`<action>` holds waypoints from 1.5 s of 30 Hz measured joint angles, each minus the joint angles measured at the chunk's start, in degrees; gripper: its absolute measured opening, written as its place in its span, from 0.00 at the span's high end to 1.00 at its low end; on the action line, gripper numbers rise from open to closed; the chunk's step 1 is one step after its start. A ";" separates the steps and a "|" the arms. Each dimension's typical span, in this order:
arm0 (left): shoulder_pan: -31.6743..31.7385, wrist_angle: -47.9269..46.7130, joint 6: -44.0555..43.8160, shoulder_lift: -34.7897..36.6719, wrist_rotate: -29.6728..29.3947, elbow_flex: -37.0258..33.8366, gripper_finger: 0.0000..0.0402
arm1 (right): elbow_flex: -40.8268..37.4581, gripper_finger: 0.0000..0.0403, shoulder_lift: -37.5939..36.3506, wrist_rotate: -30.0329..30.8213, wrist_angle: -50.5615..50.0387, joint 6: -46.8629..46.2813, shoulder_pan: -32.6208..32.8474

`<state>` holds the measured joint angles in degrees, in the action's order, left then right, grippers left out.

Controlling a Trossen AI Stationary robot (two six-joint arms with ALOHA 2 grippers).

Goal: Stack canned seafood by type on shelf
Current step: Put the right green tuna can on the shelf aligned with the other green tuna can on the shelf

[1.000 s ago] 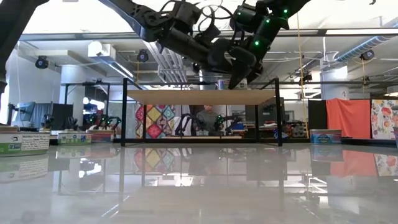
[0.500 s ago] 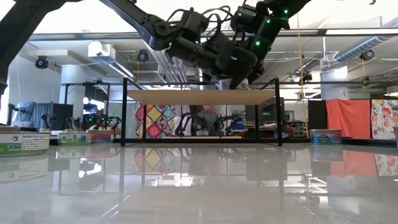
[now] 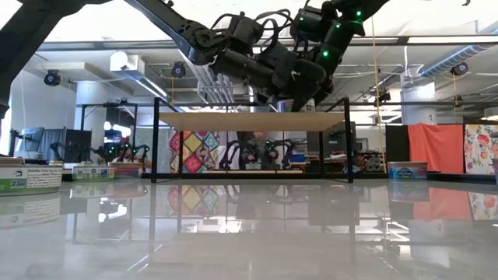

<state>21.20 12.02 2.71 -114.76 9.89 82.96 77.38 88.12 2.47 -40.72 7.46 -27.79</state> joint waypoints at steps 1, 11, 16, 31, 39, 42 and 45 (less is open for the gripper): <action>-0.03 -0.01 -0.14 -0.05 0.01 0.00 1.00 | 0.00 0.01 -0.16 -0.06 -0.26 0.02 0.00; -0.06 -0.62 -0.67 -0.16 0.11 0.02 1.00 | 0.03 0.01 -0.99 -0.16 -2.12 -0.25 0.04; -0.04 -1.28 -0.90 -0.18 -0.37 -0.04 1.00 | 0.17 0.01 -1.50 -0.06 -2.78 -0.36 0.04; -0.05 0.70 -0.95 0.05 -0.72 -0.34 1.00 | 0.26 0.01 -7.89 0.42 -4.11 3.44 0.02; -0.37 6.76 -0.49 2.28 -0.51 -0.60 1.00 | 0.26 0.01 -11.64 0.55 -3.57 3.85 0.02; -0.41 7.88 0.08 4.46 -0.42 -0.52 1.00 | 0.26 0.01 -11.85 0.58 -3.52 3.29 0.02; -0.45 4.40 2.13 7.56 -0.46 -0.52 1.00 | 0.26 0.01 -11.26 0.59 -3.06 2.29 0.02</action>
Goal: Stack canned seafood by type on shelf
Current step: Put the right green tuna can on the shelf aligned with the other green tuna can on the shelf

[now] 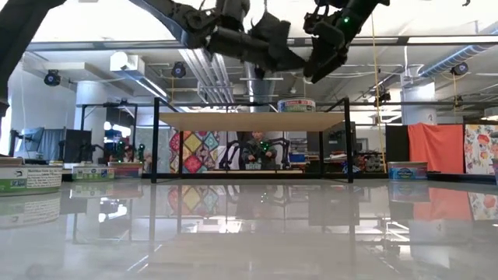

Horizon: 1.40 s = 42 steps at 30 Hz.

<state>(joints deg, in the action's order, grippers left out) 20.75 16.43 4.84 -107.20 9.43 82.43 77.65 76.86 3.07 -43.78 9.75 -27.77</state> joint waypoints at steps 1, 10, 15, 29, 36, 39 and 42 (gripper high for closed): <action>-0.02 -1.52 0.38 1.48 0.02 0.00 1.00 | 0.00 0.01 0.50 0.00 0.38 -0.19 0.00; -3.81 -8.33 2.92 18.86 -7.07 -14.30 1.00 | -0.04 0.04 4.71 0.06 5.77 -1.97 0.00; -7.57 3.39 0.89 29.01 -8.68 -29.90 1.00 | -0.04 0.18 5.70 -0.22 7.41 -2.13 0.00; -11.98 11.12 -3.86 42.15 -9.09 -48.76 1.00 | -0.06 0.68 9.24 0.28 5.83 -2.10 -0.02; -12.33 10.93 -4.11 45.83 -11.86 -51.96 1.00 | -0.02 0.80 8.98 2.61 3.43 -0.90 -0.02; -12.46 10.78 -4.13 46.27 -11.93 -52.13 1.00 | 0.74 0.83 9.00 2.88 2.50 -0.86 0.00; -12.59 10.48 -4.10 46.38 -11.93 -52.14 1.00 | 3.98 0.83 9.06 2.86 -0.80 -0.67 -0.02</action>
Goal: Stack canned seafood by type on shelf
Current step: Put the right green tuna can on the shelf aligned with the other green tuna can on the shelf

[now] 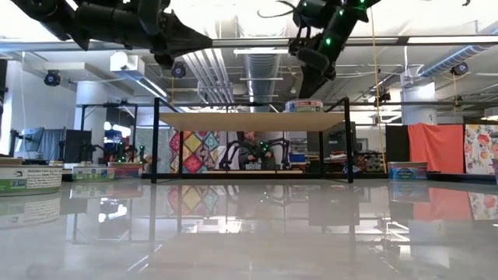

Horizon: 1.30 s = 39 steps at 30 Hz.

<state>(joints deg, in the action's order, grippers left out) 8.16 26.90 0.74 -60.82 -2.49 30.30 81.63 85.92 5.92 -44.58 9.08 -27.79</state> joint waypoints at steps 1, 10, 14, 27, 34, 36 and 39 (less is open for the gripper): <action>0.00 -0.15 0.07 0.00 0.00 -0.01 1.00 | 1.31 0.83 -0.19 -0.25 0.30 0.06 0.00; -0.21 -0.48 -0.05 -0.02 -0.02 -0.01 1.00 | 6.08 0.73 0.65 0.72 6.83 3.43 -4.38; -1.31 -1.03 -0.24 -0.02 -0.01 -0.01 1.00 | 5.95 0.75 4.39 0.69 5.37 3.61 -7.82; -3.17 -2.54 -0.25 -0.04 -0.06 -0.01 1.00 | 6.11 0.84 11.39 -0.34 8.49 4.52 -9.62; -3.17 -2.54 -0.21 -0.04 -0.07 -0.01 1.00 | 5.83 0.83 9.01 -0.59 8.69 4.69 -9.36; -3.15 -2.53 0.14 -0.04 -0.10 -0.01 1.00 | 6.44 0.81 7.11 -1.04 8.44 4.51 -9.00; -3.16 -2.51 0.16 -0.04 -0.77 -0.01 1.00 | 6.86 0.79 3.33 -2.65 7.93 4.05 -8.45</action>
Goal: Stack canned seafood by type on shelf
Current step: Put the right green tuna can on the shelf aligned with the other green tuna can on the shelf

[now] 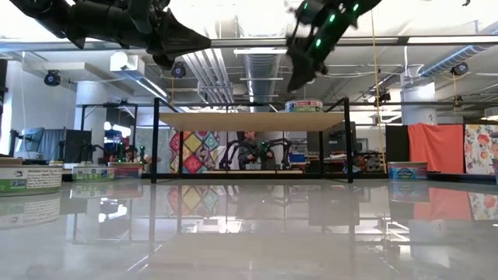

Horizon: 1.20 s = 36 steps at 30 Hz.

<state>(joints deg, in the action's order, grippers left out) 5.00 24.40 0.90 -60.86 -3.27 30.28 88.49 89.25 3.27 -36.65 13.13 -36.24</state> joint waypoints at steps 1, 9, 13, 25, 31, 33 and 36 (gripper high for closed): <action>-0.10 0.00 -0.11 0.00 -0.77 0.00 1.00 | -0.07 0.79 -1.15 -1.02 -0.51 -0.09 0.14; -0.33 -0.03 -0.38 0.34 -2.08 0.00 1.00 | -3.21 0.80 -6.01 -9.51 -8.23 -1.86 2.43; -0.31 -0.02 -0.14 1.43 -2.22 0.00 1.00 | -5.99 0.85 -7.73 -9.43 -8.50 -2.13 4.18; -0.43 -0.01 0.05 3.63 -2.23 0.00 1.00 | -10.88 0.92 -10.08 -2.72 -7.39 -2.56 5.89; -1.08 0.02 0.05 3.48 -2.23 0.00 1.00 | -12.20 0.92 -8.21 -1.65 -5.83 -2.00 5.87; -1.27 0.00 0.05 3.50 -2.21 0.00 1.00 | -12.93 0.92 -7.52 -1.69 -5.32 -1.97 5.87; -1.65 0.02 0.03 3.52 -2.22 0.00 1.00 | -13.53 0.92 -6.53 -1.82 -3.39 -2.05 5.90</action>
<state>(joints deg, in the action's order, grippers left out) 3.35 24.42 0.94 -57.34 -5.49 30.28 74.96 82.72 1.45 -40.04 11.08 -30.35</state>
